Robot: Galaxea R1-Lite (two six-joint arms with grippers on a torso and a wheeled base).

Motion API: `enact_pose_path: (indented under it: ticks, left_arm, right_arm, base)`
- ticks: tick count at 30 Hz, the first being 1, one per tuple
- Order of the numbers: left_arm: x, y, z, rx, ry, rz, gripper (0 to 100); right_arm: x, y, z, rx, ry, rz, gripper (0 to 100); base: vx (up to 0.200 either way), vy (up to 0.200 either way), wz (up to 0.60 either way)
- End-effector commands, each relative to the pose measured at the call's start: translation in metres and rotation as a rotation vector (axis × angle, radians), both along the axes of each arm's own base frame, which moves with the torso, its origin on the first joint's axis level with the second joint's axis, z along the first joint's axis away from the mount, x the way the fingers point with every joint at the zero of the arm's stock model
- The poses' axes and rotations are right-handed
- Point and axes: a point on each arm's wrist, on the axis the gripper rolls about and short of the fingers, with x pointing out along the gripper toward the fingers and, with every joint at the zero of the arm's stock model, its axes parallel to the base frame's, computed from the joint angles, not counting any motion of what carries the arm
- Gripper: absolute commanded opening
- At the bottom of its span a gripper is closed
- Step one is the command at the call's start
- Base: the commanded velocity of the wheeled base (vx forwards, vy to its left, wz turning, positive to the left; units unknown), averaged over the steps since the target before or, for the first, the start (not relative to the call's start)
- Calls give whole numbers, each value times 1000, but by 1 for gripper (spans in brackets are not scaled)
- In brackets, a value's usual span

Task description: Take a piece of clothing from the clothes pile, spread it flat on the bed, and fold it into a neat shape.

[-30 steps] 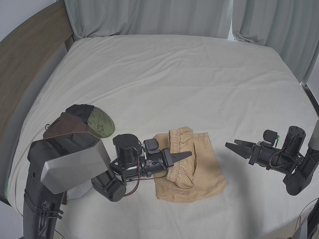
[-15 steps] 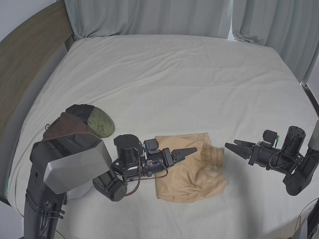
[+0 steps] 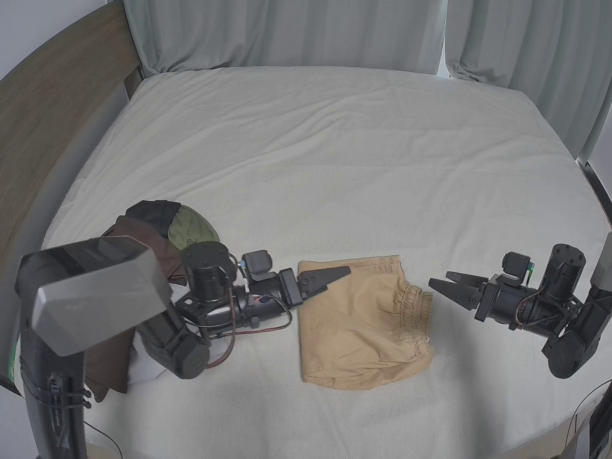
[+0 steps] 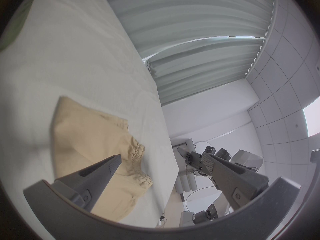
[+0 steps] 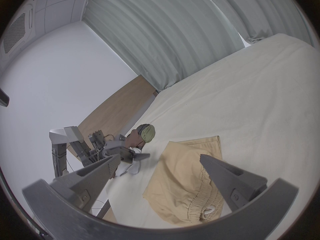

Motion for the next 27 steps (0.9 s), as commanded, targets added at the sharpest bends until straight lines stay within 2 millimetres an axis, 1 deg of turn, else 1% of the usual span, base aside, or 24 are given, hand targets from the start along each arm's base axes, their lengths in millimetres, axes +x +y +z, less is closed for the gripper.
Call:
enact_pose_path:
  ticks: [1, 2, 3, 6, 9, 10, 11, 14, 16, 18, 22, 24, 26, 27]
  left_arm:
    - [-13, 45, 44, -1, -91, 88, 100]
    - [-13, 45, 44, -1, -91, 88, 100]
    - [-18, 60, 48, 16, -111, 118, 100]
    - [-25, 84, 53, 57, -166, 163, 100]
    - [-26, 89, 54, 69, -183, 174, 100]
    - [-38, 108, 54, 115, -224, 211, 100]
    - [-40, 111, 54, 118, -226, 214, 100]
    - [-54, 127, 46, 134, -218, 226, 100]
    - [-59, 137, 40, 143, -224, 245, 100]
    - [-65, 150, 34, 190, -237, 275, 100]
    - [-67, 171, 26, 263, -285, 290, 100]
    - [-66, 176, 20, 288, -298, 286, 100]
    - [-66, 177, 20, 301, -317, 284, 100]
    - [-67, 178, 17, 335, -346, 283, 100]
  right_arm:
    - [-4, 5, 3, 2, -10, 20, 100]
    - [-4, 5, 3, 2, -10, 20, 100]
    - [-4, 5, 3, 2, -10, 20, 100]
    - [-4, 5, 3, 1, -7, 20, 100]
    - [-4, 5, 3, 1, -7, 20, 100]
    - [-5, 5, 2, -1, 0, 20, 100]
    - [-5, 5, 2, -1, 0, 20, 100]
    - [-6, 7, 1, 0, 4, 27, 100]
    - [-6, 9, 1, 0, 6, 33, 100]
    - [-6, 8, 0, -1, 7, 30, 100]
    - [-6, 7, -2, -4, 18, 24, 100]
    - [-8, 6, -4, -6, 27, 23, 100]
    - [-8, 6, -4, -7, 26, 23, 100]
    - [-8, 6, -7, -9, 41, 21, 100]
  base:
    - [0, 0, 0]
    - [0, 0, 0]
    - [0, 0, 0]
    - [0, 0, 0]
    - [0, 0, 0]
    - [0, 0, 0]
    - [0, 0, 0]
    - [0, 0, 0]
    - [0, 0, 0]
    - [0, 0, 0]
    - [0, 0, 0]
    - [0, 0, 0]
    - [0, 0, 0]
    - [0, 0, 0]
